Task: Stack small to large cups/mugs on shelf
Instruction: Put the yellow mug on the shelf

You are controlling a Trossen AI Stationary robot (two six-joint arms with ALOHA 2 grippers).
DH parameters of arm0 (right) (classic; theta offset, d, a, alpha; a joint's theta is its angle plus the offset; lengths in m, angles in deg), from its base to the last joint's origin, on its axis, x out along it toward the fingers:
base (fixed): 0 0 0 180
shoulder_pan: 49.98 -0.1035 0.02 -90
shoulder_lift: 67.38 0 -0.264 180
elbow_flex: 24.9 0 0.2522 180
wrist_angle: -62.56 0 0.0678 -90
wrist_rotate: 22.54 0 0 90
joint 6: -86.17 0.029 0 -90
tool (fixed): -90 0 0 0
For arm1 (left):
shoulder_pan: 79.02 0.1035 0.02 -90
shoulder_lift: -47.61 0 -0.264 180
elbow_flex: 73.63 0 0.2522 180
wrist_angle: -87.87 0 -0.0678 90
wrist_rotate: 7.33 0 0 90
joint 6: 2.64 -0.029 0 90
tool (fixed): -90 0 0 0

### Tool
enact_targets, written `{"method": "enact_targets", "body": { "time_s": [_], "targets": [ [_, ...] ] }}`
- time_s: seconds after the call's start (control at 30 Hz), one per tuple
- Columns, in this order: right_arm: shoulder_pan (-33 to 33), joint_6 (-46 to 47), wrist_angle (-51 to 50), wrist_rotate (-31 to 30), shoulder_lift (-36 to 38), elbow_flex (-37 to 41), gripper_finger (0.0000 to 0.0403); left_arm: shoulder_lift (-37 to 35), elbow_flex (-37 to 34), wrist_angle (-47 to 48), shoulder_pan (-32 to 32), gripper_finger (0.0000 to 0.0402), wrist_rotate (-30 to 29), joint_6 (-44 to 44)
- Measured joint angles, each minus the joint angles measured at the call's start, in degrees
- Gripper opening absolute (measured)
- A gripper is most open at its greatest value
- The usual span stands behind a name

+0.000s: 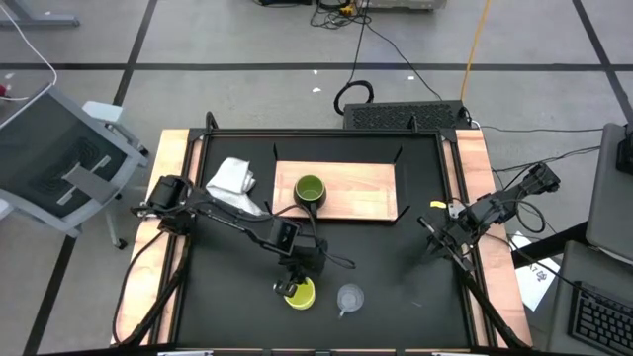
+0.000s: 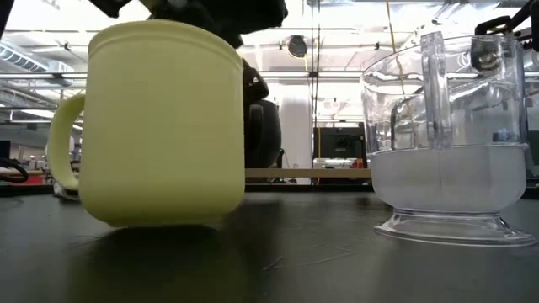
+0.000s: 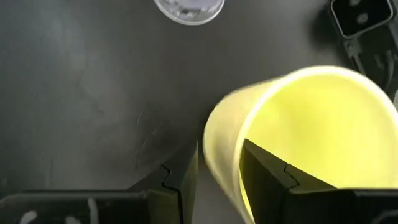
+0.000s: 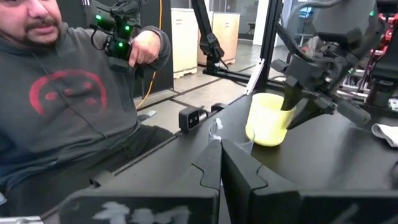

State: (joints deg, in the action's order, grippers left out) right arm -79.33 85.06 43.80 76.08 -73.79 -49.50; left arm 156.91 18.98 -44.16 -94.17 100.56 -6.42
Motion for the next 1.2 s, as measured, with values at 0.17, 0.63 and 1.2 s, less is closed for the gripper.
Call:
{"method": "enact_targets", "body": {
  "time_s": [0.17, 0.63, 1.2],
  "targets": [
    [0.0, 0.2, 0.4, 0.0, 0.0, 1.1, 0.0000, 2.0, 0.0, -0.2, -0.2, 0.0118, 0.0, 0.0],
    [0.0, 0.4, 0.5, -1.3, 0.0, 1.3, 0.0000, 2.0, 0.1, -3.9, 1.7, 0.0014, -5.5, 14.6],
    [0.0, 0.4, 0.4, -1.3, 0.0, 1.3, 0.0000, 2.0, 1.2, 0.5, 0.8, 0.0007, -16.8, 40.2]
  ]
}}
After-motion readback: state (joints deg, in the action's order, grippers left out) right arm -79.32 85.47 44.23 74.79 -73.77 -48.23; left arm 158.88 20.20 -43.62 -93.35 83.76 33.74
